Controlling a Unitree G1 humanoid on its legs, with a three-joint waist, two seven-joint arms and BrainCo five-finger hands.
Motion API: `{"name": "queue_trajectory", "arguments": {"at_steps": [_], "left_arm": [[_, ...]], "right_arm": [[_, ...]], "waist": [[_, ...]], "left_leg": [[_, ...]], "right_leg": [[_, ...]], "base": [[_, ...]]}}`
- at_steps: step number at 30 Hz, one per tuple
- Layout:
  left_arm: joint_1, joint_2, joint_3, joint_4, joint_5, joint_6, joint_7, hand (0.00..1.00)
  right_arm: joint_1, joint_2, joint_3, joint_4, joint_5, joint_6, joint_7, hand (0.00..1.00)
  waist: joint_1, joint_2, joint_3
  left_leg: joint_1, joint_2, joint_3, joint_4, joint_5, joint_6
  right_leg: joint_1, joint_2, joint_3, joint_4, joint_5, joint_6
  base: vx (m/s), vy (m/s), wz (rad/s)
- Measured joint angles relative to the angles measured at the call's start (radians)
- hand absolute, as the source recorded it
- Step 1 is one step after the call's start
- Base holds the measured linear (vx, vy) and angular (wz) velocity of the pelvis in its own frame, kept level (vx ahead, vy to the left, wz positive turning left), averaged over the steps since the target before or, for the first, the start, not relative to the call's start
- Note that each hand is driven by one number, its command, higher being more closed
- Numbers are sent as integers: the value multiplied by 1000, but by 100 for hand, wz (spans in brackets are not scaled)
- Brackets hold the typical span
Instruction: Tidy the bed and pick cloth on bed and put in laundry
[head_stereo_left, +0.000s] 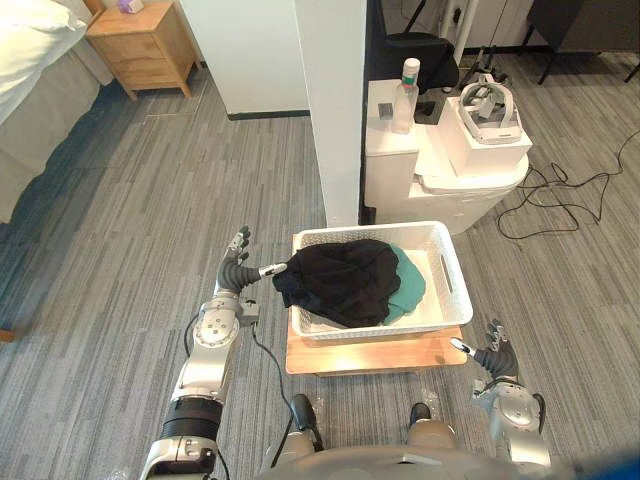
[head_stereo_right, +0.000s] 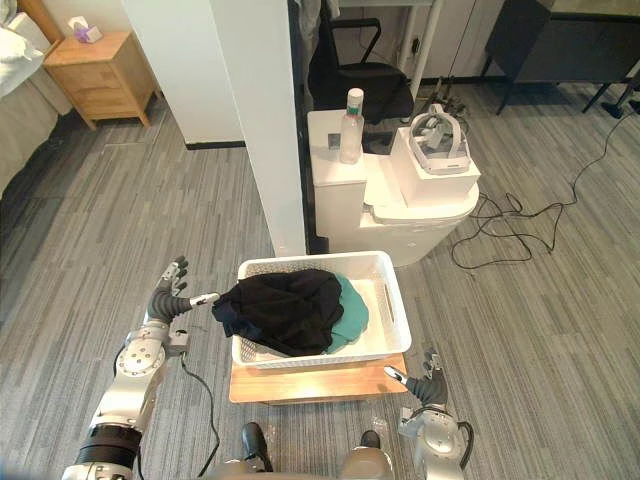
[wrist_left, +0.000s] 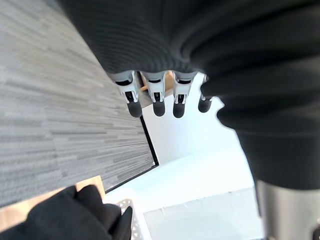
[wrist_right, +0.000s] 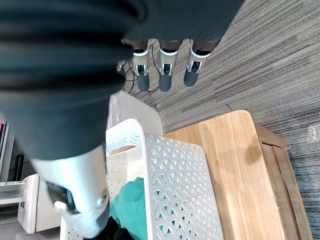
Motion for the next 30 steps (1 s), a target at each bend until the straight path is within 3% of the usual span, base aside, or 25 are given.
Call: {"name": "queue_trajectory", "arguments": {"at_steps": [7, 10, 16, 19, 24, 28, 30], "left_arm": [[0, 46, 38, -68, 19, -6, 13, 0], [16, 32, 128, -58, 9, -10, 59, 0], [75, -15, 369, 178, -102, -18, 224, 0], [138, -53, 493, 356, -153, -27, 269, 0], [231, -117, 607, 612, -219, -18, 269, 0], [264, -184, 583, 715, -216, -5, 220, 0], [264, -214, 514, 757, -198, 1, 179, 0]], "right_arm": [[14, -2, -42, 4, 19, 0, 8, 0], [13, -2, -60, 33, 19, -1, 7, 0], [7, 0, -80, 110, 36, -3, -19, 0], [-3, 1, -104, 181, 67, -8, -37, 0], [-24, 5, -185, 353, 101, -17, -74, 0], [-90, 3, -243, 496, 109, -20, -85, 0], [-119, 9, -264, 581, 112, -10, -85, 0]], "waist": [[1, 18, -16], [6, 17, -17], [27, 11, -16], [43, 5, -20], [77, -27, -28], [80, -31, -27], [79, -30, -25]], "left_leg": [[8, 3, -5, 0, -7, -9], [7, 7, -9, 0, -7, -9], [23, -2, -42, 0, -10, -7], [23, -12, -58, 0, -21, -2], [25, -23, -81, 0, -31, -3], [32, -32, -84, 0, -34, -6], [49, -31, -83, 0, -40, -13]], "right_leg": [[10, 1, 0, 0, 0, 0], [11, 4, 0, -1, 0, 0], [63, 5, -57, -19, -16, -7], [71, 1, -77, -20, -31, -1], [101, -4, -107, -31, -40, 2], [111, -11, -108, -33, -51, 5], [129, -9, -108, -35, -57, 0]], "base": [[-7, 3, 1], [0, 0, 0], [29, -4, 18], [55, -3, 19], [117, -16, 16], [104, -17, 5], [58, -26, -3]]}}
